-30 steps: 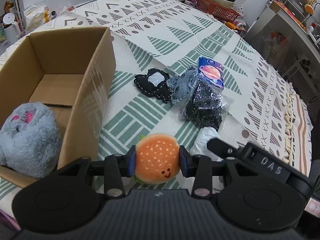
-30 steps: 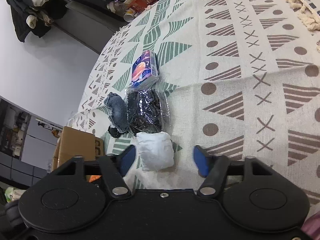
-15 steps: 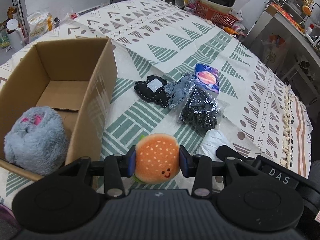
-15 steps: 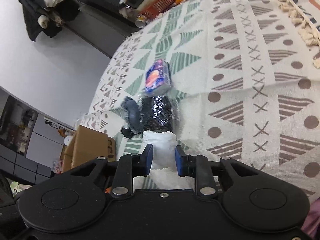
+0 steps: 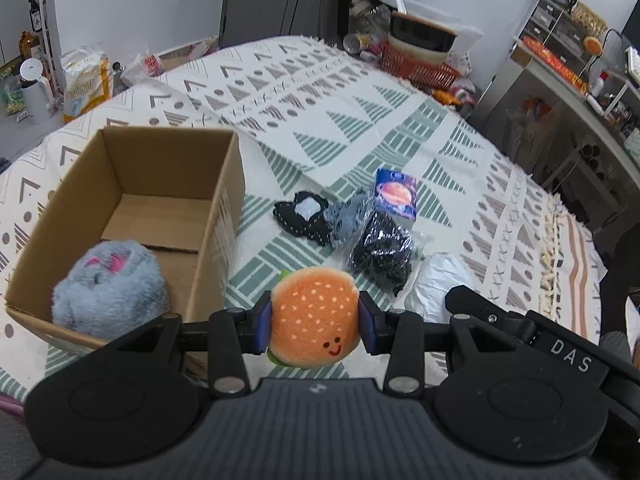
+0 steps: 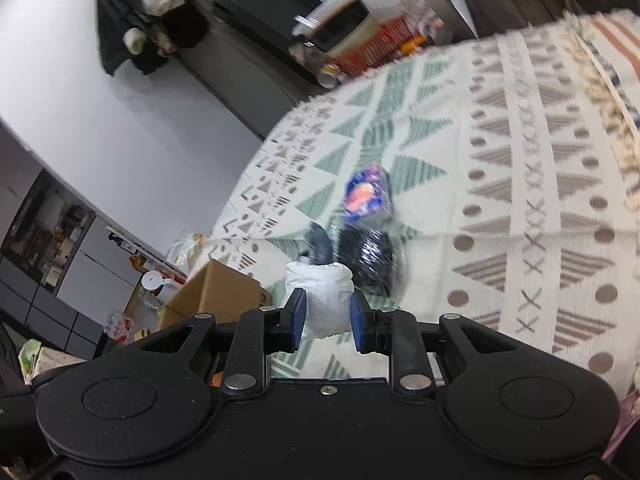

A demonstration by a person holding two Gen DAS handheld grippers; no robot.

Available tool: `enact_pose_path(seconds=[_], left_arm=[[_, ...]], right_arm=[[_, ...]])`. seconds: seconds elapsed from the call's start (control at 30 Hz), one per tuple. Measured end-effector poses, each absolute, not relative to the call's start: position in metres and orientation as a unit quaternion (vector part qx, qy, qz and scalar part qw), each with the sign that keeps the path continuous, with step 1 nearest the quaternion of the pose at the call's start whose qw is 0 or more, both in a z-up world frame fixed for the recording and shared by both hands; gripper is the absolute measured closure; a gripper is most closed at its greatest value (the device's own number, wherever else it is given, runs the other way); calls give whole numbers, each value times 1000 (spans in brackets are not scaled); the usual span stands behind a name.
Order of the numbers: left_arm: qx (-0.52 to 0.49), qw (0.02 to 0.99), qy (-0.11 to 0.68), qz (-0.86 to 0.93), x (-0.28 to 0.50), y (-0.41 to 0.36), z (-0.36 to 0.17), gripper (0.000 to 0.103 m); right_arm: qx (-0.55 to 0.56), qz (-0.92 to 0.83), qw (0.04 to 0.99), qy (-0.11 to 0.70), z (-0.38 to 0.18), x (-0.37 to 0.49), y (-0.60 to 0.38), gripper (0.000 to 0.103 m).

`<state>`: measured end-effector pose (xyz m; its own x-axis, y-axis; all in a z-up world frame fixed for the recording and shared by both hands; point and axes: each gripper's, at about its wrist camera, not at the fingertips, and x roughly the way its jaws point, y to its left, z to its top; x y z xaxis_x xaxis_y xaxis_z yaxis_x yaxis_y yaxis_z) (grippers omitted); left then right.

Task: Organize soft objects
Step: 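Carry the burger plush and white bundle over the box with both grippers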

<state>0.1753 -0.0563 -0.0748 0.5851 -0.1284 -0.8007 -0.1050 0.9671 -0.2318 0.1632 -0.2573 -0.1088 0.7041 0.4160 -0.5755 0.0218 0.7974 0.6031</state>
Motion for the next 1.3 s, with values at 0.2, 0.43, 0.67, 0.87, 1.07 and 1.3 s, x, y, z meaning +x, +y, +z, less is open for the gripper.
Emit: enact_pose_path(seconds=[0.2,0.43,0.67,0.87,1.07,1.3], left_arm=[[-131,889,439,-7,166,-46,-58,62],[-137,894,426,-1,160,-29,-44,62],[-145,897,417,12,156,-8,-40,62],[-156,895,417,21,153,10,-42,62],[-164,894,416,29,153,31,-45,61],[-176,890,418,43,154,55,-50,61]], right_arm=[[275,138,888,342,-85,157,-245,79],[274,162,890,326,-71,153,-233,79],[264,183,891,321,-65,152,-215,79],[262,201,891,312,-59,152,-204,79],[250,209,891,317,-56,153,-186,79],[238,221,886,331,-59,154,-166,79]])
